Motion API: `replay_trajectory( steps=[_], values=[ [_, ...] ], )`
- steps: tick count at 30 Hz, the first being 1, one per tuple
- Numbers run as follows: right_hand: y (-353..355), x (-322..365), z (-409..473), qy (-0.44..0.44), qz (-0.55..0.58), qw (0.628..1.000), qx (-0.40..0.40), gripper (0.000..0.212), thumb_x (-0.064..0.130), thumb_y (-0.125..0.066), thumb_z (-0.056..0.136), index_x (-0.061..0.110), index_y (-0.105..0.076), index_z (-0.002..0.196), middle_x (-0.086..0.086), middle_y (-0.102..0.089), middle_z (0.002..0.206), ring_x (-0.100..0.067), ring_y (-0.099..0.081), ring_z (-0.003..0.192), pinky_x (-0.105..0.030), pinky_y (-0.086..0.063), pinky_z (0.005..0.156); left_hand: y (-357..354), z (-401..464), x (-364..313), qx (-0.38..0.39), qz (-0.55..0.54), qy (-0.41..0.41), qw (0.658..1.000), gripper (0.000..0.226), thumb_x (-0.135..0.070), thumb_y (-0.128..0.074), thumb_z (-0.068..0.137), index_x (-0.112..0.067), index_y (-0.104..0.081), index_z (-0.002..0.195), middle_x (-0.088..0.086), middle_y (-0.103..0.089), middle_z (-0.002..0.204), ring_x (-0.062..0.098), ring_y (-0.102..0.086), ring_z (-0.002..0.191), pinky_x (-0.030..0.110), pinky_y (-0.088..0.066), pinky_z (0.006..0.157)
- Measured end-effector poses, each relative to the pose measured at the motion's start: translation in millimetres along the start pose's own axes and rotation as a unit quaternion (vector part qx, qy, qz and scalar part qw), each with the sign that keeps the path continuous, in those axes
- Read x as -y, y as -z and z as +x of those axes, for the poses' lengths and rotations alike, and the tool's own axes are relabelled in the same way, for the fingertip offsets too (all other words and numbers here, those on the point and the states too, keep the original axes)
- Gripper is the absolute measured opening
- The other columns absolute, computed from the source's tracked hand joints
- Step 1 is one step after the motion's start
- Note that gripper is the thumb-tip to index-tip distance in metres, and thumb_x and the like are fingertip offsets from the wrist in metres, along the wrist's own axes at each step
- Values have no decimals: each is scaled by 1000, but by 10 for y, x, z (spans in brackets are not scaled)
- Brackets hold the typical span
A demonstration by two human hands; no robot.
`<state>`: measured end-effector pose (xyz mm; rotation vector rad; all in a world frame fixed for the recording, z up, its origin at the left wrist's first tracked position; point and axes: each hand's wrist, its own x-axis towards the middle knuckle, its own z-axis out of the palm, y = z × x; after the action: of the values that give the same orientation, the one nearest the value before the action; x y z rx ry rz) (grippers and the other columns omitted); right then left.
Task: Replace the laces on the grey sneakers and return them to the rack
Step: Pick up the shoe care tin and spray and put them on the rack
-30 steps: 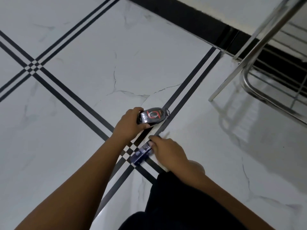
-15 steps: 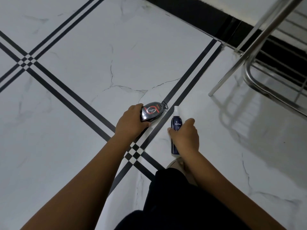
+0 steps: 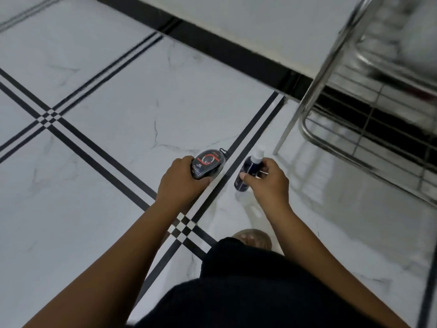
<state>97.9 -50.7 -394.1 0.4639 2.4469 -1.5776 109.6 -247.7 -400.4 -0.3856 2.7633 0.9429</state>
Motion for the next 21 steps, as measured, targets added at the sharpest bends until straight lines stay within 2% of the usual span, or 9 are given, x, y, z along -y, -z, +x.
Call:
replay_trajectory(
  steps=[3, 7, 9, 12, 15, 18, 19, 21],
  values=[
    [223, 318, -143, 43, 17, 999, -13, 36, 19, -79, 77, 30, -57, 103, 13, -64, 99, -8, -61, 94, -8, -39, 67, 371, -139, -262, -36, -40, -29, 998, 36, -46, -68, 71, -25, -58, 98, -6, -60, 93, 12, -59, 80, 26, -41, 59],
    [673, 949, -452, 119, 22, 992, -34, 41, 18, -80, 76, 24, -63, 112, 12, -68, 99, -7, -64, 92, -11, -42, 68, 978, -447, -772, -82, -80, -81, 990, 40, -51, -66, 68, -26, -56, 98, -12, -60, 88, 4, -58, 77, 25, -43, 57],
    [942, 1292, -699, 163, 26, 985, -52, 37, 18, -80, 75, 27, -64, 107, 12, -69, 96, -6, -65, 90, -15, -45, 70, 1297, -669, -1056, -102, -96, -114, 984, 42, -50, -67, 68, -27, -54, 101, -15, -60, 90, 2, -58, 78, 25, -47, 60],
    [1271, 1708, -1012, 213, 33, 974, -73, 27, 19, -80, 75, 32, -62, 90, 13, -69, 90, -6, -66, 86, -21, -48, 72, 1676, -934, -1448, -112, -110, -152, 976, 42, -47, -72, 70, -30, -53, 103, -17, -60, 90, -2, -57, 80, 20, -44, 58],
    [1616, 2052, -1350, 250, 44, 960, -119, 28, 21, -80, 75, 31, -61, 93, 14, -67, 90, -3, -64, 83, -12, -42, 63, 2017, -1218, -1844, -125, -123, -191, 966, 40, -45, -73, 71, -29, -54, 103, -18, -59, 88, -4, -55, 80, 19, -41, 57],
    [1981, 2322, -1721, 273, 48, 946, -170, 37, 26, -81, 75, 32, -55, 100, 22, -58, 83, 11, -54, 75, -4, -39, 51, 2281, -1529, -2220, -130, -131, -227, 956, 40, -44, -72, 74, -27, -52, 105, -15, -59, 90, -3, -54, 79, 20, -40, 55],
    [2076, 2373, -1801, 279, 47, 943, -178, 39, 26, -82, 75, 32, -54, 102, 24, -56, 81, 13, -52, 73, -3, -38, 50, 2322, -1579, -2315, -128, -136, -233, 954, 40, -44, -72, 75, -27, -52, 106, -13, -59, 91, -1, -55, 79, 20, -40, 54],
    [2199, 2445, -1902, 283, 40, 939, -189, 39, 27, -82, 74, 31, -57, 104, 25, -56, 80, 11, -53, 75, -7, -37, 59, 2365, -1639, -2457, -131, -143, -237, 952, 41, -43, -71, 76, -25, -52, 107, -9, -60, 93, 7, -58, 81, 21, -42, 56]
  ],
)
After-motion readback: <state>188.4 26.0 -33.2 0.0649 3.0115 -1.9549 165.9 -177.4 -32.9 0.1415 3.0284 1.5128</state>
